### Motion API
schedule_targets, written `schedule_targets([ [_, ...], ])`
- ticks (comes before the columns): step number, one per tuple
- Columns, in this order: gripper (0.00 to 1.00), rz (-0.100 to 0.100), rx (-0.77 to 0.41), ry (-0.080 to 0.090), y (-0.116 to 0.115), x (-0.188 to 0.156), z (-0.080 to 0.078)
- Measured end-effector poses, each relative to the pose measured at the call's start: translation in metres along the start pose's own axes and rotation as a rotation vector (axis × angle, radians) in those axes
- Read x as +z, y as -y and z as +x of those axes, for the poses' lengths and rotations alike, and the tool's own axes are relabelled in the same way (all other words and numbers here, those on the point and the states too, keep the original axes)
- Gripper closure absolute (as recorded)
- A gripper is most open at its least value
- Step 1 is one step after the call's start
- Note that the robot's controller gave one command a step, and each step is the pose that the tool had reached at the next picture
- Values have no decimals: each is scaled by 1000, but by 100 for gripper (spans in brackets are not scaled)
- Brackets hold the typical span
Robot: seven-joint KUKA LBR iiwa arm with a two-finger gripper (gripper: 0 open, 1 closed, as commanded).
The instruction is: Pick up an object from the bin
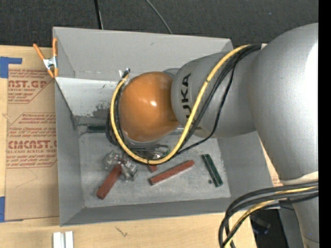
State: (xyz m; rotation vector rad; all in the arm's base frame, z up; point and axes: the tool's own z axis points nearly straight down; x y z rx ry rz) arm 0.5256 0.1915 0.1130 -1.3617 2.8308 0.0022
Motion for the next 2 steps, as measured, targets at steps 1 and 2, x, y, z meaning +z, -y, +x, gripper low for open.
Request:
schedule_targets([
  [1,100,3,0,4,0,-9,-1],
  [2,100,-1,0,-2,-1,-18,1],
])
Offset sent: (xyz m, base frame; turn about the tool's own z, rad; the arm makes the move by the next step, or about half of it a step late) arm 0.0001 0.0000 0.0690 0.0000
